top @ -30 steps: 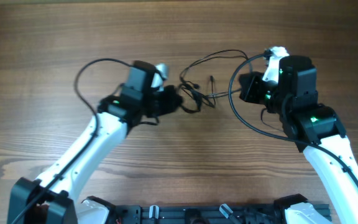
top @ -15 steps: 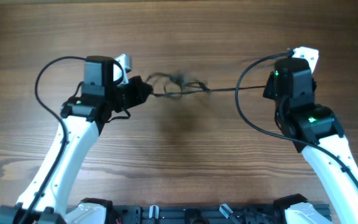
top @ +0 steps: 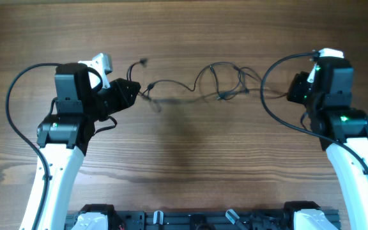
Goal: Untangle cables
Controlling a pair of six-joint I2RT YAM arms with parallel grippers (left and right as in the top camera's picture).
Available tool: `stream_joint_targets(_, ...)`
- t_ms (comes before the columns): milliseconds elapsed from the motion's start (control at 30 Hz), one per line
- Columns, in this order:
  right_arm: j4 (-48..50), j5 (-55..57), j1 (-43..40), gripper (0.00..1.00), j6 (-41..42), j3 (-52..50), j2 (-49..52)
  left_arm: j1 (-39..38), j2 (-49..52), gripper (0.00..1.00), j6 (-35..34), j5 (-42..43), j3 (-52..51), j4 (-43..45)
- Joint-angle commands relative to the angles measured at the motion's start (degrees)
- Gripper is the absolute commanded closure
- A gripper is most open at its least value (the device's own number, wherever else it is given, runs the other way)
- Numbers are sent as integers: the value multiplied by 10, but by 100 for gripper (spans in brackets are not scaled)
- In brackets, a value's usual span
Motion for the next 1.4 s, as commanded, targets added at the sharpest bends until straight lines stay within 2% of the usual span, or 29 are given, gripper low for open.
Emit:
stream_joint_targets(0, -2, -139, -1, 54, -81, 8, -26, -20, 4, 61, 59, -21, 2, -21)
stream_joint_targets(100, -2, -165, -1, 52, -80, 8, -43, -21, 4, 51, 81, -30, 2, -40)
stream_joint_targets(200, -8, -167, -1, 51, -78, 8, -53, -21, 4, 36, 81, -72, 3, -48)
stream_joint_targets(267, -19, -191, -1, 51, -78, 8, -52, -21, 4, 32, 80, -73, 2, -47)
stream_joint_targets(400, -37, -242, -1, 43, -79, 8, -41, -32, 4, 31, 76, -68, 2, -48)
stream_joint_targets(533, -39, -241, -1, 42, -78, 8, -38, -70, 12, 31, 79, -76, 2, -46)
stream_joint_targets(700, -39, -242, -1, 42, -78, 8, -38, -122, 68, 33, 79, -133, 2, -13)
stream_joint_targets(800, -39, -241, -1, 42, -78, 7, -38, -142, 108, 22, 78, -163, 2, 66)
stream_joint_targets(833, -39, -242, -1, 42, -78, 7, -38, -145, 120, 21, 75, -163, 2, 89)
stream_joint_targets(900, -39, -241, -1, 42, -78, 7, -38, -153, 145, 21, 33, -163, 2, 121)
stream_joint_targets(967, -39, -242, -1, 41, -78, 8, -38, -160, 172, 26, -49, -163, 2, 127)
stream_joint_targets(1000, -39, -241, -1, 41, -78, 8, -38, -165, 193, 35, -119, -158, 2, 126)
stream_joint_targets(1067, -38, -241, -1, 41, -78, 8, -38, -178, 222, 37, -223, -146, 2, 127)
stream_joint_targets(1100, -38, -241, -1, 41, -78, 7, -38, -185, 233, 36, -254, -146, 2, 132)
stream_joint_targets(1200, -38, -242, -1, 41, -78, 8, -38, -202, 263, 34, -293, -155, 2, 174)
stream_joint_targets(1367, -38, -242, -1, 41, -78, 8, -38, -219, 300, 36, -327, -243, 2, 207)
